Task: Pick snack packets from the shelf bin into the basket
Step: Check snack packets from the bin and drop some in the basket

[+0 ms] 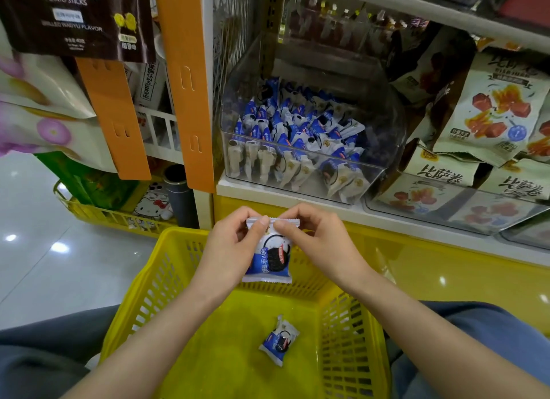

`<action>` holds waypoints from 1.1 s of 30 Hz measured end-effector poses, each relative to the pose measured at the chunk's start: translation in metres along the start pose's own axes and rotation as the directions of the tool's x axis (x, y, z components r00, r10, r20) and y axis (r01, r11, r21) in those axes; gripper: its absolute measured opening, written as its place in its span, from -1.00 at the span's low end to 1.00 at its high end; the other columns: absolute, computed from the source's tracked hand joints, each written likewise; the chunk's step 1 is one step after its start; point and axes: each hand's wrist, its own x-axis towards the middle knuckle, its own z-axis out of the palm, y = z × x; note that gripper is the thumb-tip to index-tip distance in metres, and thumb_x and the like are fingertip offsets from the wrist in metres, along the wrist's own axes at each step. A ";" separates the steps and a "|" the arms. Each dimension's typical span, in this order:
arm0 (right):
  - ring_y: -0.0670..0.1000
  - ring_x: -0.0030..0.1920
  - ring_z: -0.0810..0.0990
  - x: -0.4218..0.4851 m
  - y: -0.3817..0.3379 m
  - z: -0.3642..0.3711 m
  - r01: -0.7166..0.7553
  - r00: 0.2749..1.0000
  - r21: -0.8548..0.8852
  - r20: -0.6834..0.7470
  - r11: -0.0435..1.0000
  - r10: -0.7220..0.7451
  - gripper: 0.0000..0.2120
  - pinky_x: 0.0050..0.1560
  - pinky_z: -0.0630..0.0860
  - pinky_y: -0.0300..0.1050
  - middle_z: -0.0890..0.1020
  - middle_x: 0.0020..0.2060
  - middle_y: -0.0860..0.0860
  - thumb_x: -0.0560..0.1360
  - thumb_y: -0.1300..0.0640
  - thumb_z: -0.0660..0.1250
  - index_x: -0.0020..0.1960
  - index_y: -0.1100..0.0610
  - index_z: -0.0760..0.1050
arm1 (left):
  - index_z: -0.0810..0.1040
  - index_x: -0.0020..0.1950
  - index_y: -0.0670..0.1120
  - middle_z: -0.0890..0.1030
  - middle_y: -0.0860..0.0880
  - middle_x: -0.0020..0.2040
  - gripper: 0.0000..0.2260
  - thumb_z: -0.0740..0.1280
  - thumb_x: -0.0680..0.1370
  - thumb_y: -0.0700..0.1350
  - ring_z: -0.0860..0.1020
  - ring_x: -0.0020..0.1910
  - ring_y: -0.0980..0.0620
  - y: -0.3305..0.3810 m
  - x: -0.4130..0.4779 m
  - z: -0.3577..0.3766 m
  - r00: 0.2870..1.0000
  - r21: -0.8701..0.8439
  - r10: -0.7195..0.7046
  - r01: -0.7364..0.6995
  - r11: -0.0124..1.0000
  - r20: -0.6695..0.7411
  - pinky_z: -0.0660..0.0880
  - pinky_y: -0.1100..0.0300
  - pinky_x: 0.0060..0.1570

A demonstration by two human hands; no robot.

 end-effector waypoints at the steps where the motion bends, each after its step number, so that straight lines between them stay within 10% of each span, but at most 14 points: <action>1: -0.09 -0.20 0.59 -0.001 0.000 0.000 0.032 0.999 -0.036 -0.012 0.999 -0.032 -0.93 -0.13 0.55 -0.06 0.62 -0.27 -0.10 0.46 0.11 0.38 -0.19 -0.02 0.54 | 0.50 -0.24 -0.05 0.56 0.12 -0.41 -0.83 0.26 0.56 -0.15 0.53 -0.38 0.25 0.000 0.000 0.000 1.000 -0.020 -0.016 0.016 1.000 0.004 0.41 0.40 -0.42; 7: -0.11 -0.20 0.55 -0.007 0.001 -0.003 0.276 0.949 -0.406 -0.031 0.871 -0.315 -0.90 -0.23 0.53 -0.09 0.59 -0.21 -0.11 0.48 0.03 0.35 -0.10 0.05 0.57 | 0.50 -0.25 -0.02 0.57 0.05 -0.34 -0.83 0.27 0.55 -0.10 0.55 -0.27 0.13 0.001 0.000 0.001 0.995 -0.065 -0.098 0.100 0.993 0.034 0.49 0.21 -0.27; 12: -0.18 -0.13 0.54 -0.002 0.003 -0.007 0.216 0.928 -0.294 -0.234 0.931 -0.289 -0.96 -0.18 0.47 -0.38 0.57 -0.19 -0.11 0.49 0.11 0.34 -0.08 0.06 0.54 | 0.44 -0.17 -0.01 0.51 0.02 -0.22 -0.90 0.28 0.54 -0.07 0.49 -0.20 0.04 -0.005 0.004 -0.004 0.987 0.150 -0.098 0.116 0.982 -0.125 0.45 0.15 -0.17; 17: -0.16 -0.04 0.52 -0.005 0.003 -0.005 0.311 0.922 -0.227 -0.164 0.923 -0.351 -0.97 -0.03 0.48 -0.34 0.56 -0.07 -0.01 0.48 0.21 0.34 -0.09 0.14 0.55 | 0.55 -0.09 -0.06 0.64 -0.03 -0.25 -0.60 -0.01 0.62 0.09 0.59 -0.27 0.02 0.004 0.010 -0.004 0.878 -0.201 -0.463 0.479 0.854 0.125 0.51 0.23 -0.26; 21: -0.05 0.07 0.48 -0.009 0.006 0.001 0.403 0.906 -0.387 0.042 0.830 -0.421 -0.92 0.07 0.40 -0.23 0.56 0.03 0.06 0.45 0.17 0.36 -0.09 0.16 0.59 | 0.60 0.01 -0.08 0.69 -0.02 -0.13 -0.74 0.16 0.59 0.00 0.64 -0.15 0.07 0.005 0.009 -0.008 0.926 -0.373 -0.366 0.371 0.850 0.086 0.51 0.11 -0.06; 26: -0.20 0.10 0.44 -0.009 0.009 0.008 0.235 0.971 -0.235 0.012 0.943 -0.239 -0.76 0.12 0.42 -0.33 0.49 0.09 -0.06 0.50 0.06 0.31 0.15 0.08 0.47 | 0.56 0.11 -0.09 0.67 -0.08 -0.01 -0.84 0.27 0.56 -0.14 0.62 0.01 -0.02 0.007 0.007 -0.008 0.952 -0.283 -0.304 0.280 0.917 -0.043 0.50 0.05 0.09; 33: -0.27 -0.07 0.52 -0.006 0.007 0.016 -0.018 0.995 -0.039 -0.103 0.999 0.014 -0.63 -0.16 0.50 -0.39 0.52 0.02 -0.19 0.43 0.03 0.41 0.14 -0.09 0.32 | 0.49 0.00 -0.02 0.61 0.01 -0.04 -0.90 0.28 0.54 -0.21 0.57 -0.23 0.32 0.006 0.000 0.003 0.979 -0.196 -0.200 0.189 0.962 -0.033 0.44 0.47 -0.29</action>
